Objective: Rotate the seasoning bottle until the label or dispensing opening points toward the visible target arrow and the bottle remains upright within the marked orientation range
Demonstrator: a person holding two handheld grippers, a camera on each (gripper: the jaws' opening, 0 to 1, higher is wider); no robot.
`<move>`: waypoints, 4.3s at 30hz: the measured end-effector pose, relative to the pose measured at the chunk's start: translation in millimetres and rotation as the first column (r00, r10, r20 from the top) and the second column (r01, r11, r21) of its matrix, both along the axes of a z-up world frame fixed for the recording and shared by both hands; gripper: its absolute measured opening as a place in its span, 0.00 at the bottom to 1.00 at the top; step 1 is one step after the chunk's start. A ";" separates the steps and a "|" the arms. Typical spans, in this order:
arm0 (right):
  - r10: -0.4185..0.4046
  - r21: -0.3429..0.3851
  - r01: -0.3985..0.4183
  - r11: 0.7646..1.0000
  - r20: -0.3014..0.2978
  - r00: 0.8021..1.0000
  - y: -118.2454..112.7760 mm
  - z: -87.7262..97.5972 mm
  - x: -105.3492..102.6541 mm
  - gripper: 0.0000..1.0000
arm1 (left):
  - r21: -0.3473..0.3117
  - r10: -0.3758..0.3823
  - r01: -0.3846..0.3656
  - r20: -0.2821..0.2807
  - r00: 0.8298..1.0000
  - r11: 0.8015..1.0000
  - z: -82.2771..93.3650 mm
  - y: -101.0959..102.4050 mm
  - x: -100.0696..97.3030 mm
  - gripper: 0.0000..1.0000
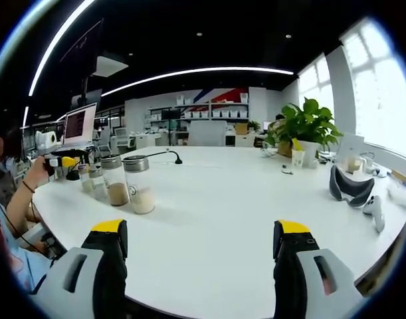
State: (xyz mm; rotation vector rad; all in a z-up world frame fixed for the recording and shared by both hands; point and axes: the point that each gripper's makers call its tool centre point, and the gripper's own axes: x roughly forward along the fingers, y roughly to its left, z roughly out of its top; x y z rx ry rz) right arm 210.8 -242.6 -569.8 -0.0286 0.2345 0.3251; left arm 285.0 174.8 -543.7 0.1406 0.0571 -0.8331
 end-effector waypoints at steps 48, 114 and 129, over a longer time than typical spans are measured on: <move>0.010 -0.001 -0.010 1.000 -0.005 1.000 1.5 -1.0 -0.8 0.93 | -0.061 -0.420 0.416 -0.090 0.903 0.907 -34.7 -12.8 3.2 0.34; 0.005 -0.033 -0.006 0.999 -0.008 1.000 3.0 -2.4 -1.5 0.94 | -0.083 0.455 -0.473 -0.173 0.874 0.877 -40.6 12.1 18.7 0.34; -0.002 -0.035 0.001 0.999 -0.013 1.000 -0.3 -4.1 -1.0 0.94 | -0.115 0.540 -0.560 -0.166 0.825 0.820 -39.3 14.1 20.1 0.34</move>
